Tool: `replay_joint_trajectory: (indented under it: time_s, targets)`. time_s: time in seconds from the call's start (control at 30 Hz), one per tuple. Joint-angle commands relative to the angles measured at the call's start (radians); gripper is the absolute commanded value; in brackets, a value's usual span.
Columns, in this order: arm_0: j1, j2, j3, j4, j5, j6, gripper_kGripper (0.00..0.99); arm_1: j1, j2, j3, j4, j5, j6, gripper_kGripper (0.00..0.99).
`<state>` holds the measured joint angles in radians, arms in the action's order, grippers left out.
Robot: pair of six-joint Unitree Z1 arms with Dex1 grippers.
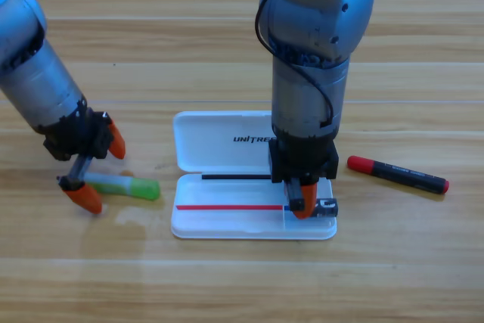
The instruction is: Clean up eraser and pencils
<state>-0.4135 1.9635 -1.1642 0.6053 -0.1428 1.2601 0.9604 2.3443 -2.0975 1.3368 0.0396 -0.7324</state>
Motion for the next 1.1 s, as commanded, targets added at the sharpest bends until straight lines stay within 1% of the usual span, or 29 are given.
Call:
replay_joint_trajectory:
  time_s: [0.03,0.23,0.33,0.43,0.6,0.67,0.73,0.87,0.93,1.1]
  targets:
    - [-0.057,0.046,0.011,-0.013,0.031,-0.027,0.902,-0.048,0.087,-0.018,0.022,-0.017,-0.018,0.0]
    - [-0.084,0.052,0.004,-0.013,0.034,-0.045,0.902,-0.049,0.104,-0.039,0.022,-0.015,-0.027,0.0]
    - [-0.097,0.057,0.0,-0.013,0.034,-0.057,0.884,-0.049,0.108,-0.047,0.022,-0.014,-0.03,0.0]
    - [-0.105,0.063,-0.003,-0.013,0.032,-0.07,0.816,-0.049,0.108,-0.059,0.022,-0.014,-0.03,0.0]
    - [-0.105,0.063,-0.003,-0.013,0.032,-0.076,0.64,-0.049,0.121,-0.078,0.022,-0.017,-0.035,0.0]
    - [-0.105,0.06,-0.005,-0.015,0.034,-0.076,0.591,-0.049,0.125,-0.078,0.022,-0.017,-0.035,0.0]
    - [-0.105,0.057,-0.005,-0.015,0.035,-0.076,0.561,-0.049,0.128,-0.078,0.022,-0.017,-0.035,0.0]
    - [-0.105,0.051,-0.002,-0.013,0.052,-0.077,0.558,-0.049,0.132,-0.081,0.022,-0.015,-0.033,0.0]
    - [-0.105,0.046,0.0,-0.013,0.062,-0.077,0.48,-0.049,0.133,-0.079,0.022,-0.017,-0.033,0.0]
    - [-0.105,0.037,0.003,-0.013,0.071,-0.077,0.449,-0.049,0.128,-0.075,0.022,-0.015,-0.03,0.0]
